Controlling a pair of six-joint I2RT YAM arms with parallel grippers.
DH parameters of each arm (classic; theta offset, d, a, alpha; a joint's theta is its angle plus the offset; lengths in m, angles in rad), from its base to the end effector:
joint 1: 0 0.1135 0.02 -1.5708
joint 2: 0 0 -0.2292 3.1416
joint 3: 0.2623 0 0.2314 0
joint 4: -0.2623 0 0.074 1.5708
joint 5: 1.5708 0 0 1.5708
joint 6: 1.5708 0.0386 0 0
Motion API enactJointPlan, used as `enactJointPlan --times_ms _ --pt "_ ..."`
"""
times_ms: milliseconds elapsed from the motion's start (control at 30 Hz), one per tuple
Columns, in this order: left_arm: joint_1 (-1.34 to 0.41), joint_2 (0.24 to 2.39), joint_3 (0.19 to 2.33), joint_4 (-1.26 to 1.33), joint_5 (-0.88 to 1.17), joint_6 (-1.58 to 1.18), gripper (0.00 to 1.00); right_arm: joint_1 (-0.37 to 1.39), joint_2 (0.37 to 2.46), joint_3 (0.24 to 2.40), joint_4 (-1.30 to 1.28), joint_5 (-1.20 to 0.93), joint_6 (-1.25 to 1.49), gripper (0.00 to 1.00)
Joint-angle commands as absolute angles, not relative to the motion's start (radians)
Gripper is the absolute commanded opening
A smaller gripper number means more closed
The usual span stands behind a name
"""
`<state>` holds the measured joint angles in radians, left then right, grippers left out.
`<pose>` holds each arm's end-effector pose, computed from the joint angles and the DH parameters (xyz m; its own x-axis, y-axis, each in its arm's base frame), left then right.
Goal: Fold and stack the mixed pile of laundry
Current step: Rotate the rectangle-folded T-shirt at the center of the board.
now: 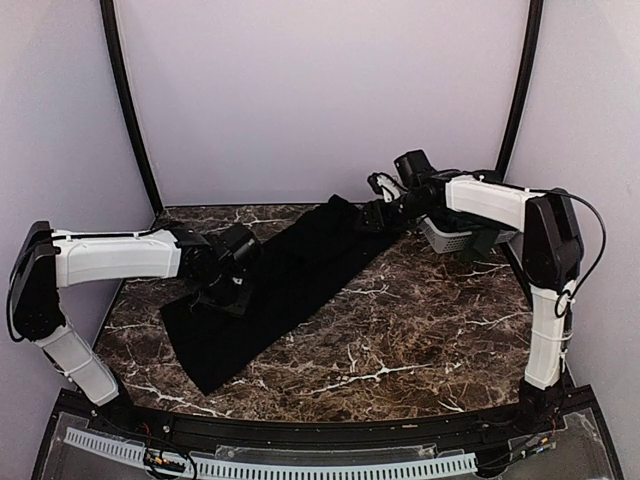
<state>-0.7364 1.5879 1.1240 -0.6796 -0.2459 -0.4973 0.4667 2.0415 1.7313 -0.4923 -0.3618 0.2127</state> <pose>0.2262 -0.1924 0.1949 -0.8677 0.1621 -0.4699 0.1852 0.9827 -0.0030 0.3793 0.2064 0.2275 -0.7629 -0.1633 -0.6255 -0.4905 0.7766 0.3955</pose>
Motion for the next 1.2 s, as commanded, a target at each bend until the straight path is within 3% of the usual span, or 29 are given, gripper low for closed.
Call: enactJointPlan --times_ms 0,167,400,733,1000,1167 --pt "-0.808 1.606 1.072 -0.857 -0.325 -0.555 0.37 0.479 2.001 1.653 -0.43 -0.394 0.236 0.7" --pt "-0.86 1.663 1.033 -0.896 -0.343 -0.573 0.19 0.483 1.98 1.602 -0.41 -0.399 0.241 0.7" --pt "-0.952 1.777 1.01 -0.836 -0.24 -0.537 0.08 0.479 1.953 1.571 -0.419 -0.382 0.226 0.7" --pt "-1.203 2.005 1.279 -0.802 -0.067 -0.506 0.05 0.443 1.896 1.505 -0.407 -0.378 0.224 0.7" --pt "-1.237 2.157 1.649 -0.779 0.044 -0.476 0.05 0.434 1.876 1.472 -0.411 -0.373 0.215 0.7" --pt "-1.226 2.067 1.708 -0.739 0.033 -0.418 0.08 0.446 1.901 1.476 -0.403 -0.404 0.224 0.69"
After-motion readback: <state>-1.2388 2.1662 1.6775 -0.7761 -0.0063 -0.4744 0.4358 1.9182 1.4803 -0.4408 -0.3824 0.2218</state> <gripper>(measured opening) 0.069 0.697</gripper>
